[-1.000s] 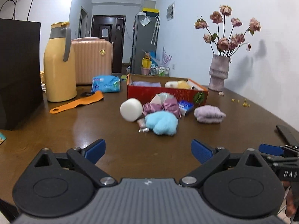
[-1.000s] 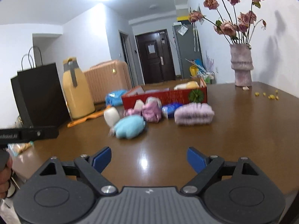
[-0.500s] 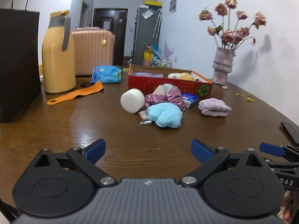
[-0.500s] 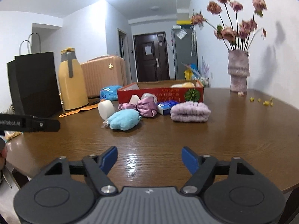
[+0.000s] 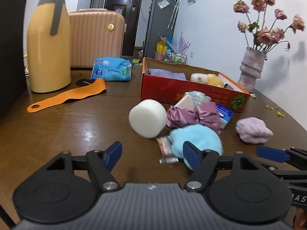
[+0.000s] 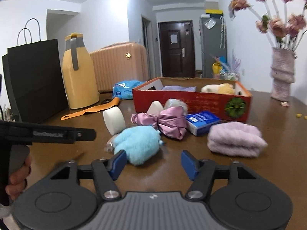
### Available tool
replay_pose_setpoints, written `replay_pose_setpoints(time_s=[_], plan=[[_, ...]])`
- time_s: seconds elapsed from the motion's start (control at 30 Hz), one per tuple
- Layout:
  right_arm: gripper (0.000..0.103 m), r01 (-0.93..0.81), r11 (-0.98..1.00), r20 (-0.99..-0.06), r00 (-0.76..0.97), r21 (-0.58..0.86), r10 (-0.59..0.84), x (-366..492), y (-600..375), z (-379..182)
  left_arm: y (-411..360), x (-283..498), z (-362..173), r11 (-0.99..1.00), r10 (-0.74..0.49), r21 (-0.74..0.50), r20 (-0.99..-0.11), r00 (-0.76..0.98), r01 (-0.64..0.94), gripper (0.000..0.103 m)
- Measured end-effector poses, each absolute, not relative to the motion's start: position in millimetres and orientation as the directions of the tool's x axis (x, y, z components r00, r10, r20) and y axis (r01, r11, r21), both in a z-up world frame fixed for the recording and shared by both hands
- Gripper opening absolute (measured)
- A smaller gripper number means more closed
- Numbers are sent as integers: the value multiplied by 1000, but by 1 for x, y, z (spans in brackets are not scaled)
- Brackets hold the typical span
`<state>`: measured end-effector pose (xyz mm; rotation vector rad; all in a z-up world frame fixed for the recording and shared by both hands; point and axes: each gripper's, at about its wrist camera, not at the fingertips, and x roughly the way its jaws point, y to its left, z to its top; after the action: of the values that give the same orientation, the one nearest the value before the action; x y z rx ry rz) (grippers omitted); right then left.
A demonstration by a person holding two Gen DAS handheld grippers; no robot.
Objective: Organize soft objects
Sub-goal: 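Close the left tool on the light-blue plush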
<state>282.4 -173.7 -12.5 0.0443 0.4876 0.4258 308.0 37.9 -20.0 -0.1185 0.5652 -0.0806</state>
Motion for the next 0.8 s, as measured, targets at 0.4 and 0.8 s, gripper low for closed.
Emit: replay_pose_setpoints(time_s=[0.4,0.8], plan=[[53,-392,829,-492,671,399,555,371,-170,-33,24,335,-26,963,-253,-218,-538,804,157,44],[37,-251,808,-488,689,533,536,303,-224,-41,-20,310,-35,900,-436,-291,-574,693,325,38]])
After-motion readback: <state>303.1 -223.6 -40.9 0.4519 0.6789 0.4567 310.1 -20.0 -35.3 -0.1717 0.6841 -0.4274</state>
